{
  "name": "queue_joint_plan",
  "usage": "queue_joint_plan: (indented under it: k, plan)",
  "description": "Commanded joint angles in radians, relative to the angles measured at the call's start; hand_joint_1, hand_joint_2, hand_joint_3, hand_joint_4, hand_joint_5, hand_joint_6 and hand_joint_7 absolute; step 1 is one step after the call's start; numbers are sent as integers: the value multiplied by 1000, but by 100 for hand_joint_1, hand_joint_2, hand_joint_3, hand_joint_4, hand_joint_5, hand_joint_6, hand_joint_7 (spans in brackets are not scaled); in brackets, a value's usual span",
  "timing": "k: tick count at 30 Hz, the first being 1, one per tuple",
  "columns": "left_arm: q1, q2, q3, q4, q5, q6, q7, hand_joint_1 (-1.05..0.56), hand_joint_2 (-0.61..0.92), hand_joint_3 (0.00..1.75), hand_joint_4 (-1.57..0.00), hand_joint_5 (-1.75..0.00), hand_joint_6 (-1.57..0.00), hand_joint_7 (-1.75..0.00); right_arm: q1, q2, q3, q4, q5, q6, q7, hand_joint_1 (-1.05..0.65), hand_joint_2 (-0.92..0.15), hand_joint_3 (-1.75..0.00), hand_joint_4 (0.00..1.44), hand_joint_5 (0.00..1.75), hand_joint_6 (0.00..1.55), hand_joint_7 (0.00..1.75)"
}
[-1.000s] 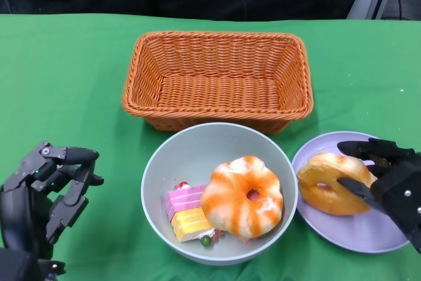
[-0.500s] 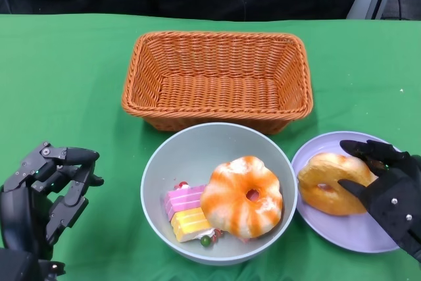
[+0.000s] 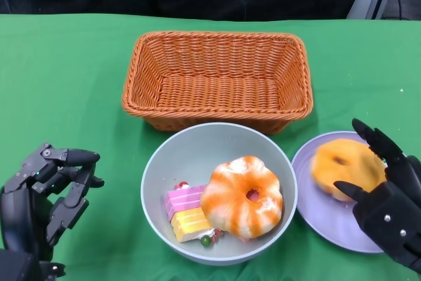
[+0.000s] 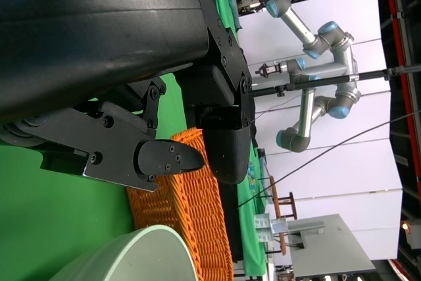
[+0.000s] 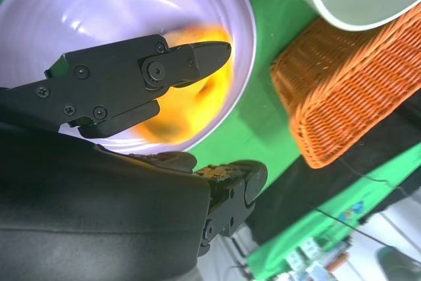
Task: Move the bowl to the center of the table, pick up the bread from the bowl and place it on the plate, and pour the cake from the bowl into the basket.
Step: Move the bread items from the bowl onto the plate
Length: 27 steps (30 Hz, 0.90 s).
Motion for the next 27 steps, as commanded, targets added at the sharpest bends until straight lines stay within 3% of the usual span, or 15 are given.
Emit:
queue_joint_plan:
  k: [1, 9, 15, 22, 27]
  plan:
    - [6, 14, 8, -12, -5, 0, 0, -7, 92, 31, -78, -139, -86, -96, 13, -23, -3, 1, -9, -53, -25, -46, -92, -10, 5, 0, 8, 0]
    - [3, 14, 6, -7, 4, -3, 4, -7, 92, 32, -79, -139, -86, -97, 27, -26, -12, -68, 44, -142, 7, -45, -92, -6, 10, 3, 12, 2]
    - [-4, 10, 2, 1, -13, -4, -10, -6, 92, 33, -78, -140, -86, -97, 34, -46, 7, -193, 69, -191, 81, -46, -89, -1, 46, 18, 37, 7]
    - [-9, 6, 0, 5, -23, -1, -18, -8, 92, 31, -77, -140, -87, -95, 16, -63, 48, -339, 14, -93, 193, -48, -89, 0, 56, 17, 50, 7]
    - [-13, 2, -2, 4, -26, 1, -22, -9, 92, 30, -77, -140, -87, -93, -20, -90, 95, -400, -17, -47, 295, -55, -90, 0, 59, 14, 52, 3]
